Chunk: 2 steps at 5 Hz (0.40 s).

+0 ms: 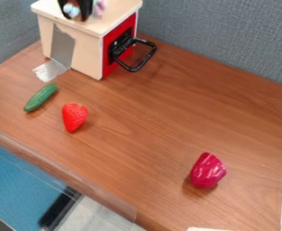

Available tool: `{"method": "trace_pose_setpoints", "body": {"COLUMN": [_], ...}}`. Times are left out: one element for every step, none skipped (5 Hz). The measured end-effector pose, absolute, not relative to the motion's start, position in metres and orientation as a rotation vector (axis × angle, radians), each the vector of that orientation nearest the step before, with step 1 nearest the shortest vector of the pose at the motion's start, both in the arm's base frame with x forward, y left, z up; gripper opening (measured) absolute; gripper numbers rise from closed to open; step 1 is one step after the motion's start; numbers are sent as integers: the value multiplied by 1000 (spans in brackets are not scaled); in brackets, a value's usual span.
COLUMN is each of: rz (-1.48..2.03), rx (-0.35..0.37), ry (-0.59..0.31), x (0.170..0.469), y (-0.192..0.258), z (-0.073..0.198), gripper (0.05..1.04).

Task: Put the bunny over the drawer

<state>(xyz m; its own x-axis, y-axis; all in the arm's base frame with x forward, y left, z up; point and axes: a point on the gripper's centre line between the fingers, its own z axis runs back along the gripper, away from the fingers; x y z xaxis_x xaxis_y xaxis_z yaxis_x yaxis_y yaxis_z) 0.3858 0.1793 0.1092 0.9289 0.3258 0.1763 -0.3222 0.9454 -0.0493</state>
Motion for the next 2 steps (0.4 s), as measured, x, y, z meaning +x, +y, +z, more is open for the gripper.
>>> {"method": "trace_pose_setpoints", "body": {"rz": [315,279], "rx": [-37,-34], "ry": [-190,-187], "x": [389,390], "y": [179,179], "z": [121,139], "gripper": [802,1011]}}
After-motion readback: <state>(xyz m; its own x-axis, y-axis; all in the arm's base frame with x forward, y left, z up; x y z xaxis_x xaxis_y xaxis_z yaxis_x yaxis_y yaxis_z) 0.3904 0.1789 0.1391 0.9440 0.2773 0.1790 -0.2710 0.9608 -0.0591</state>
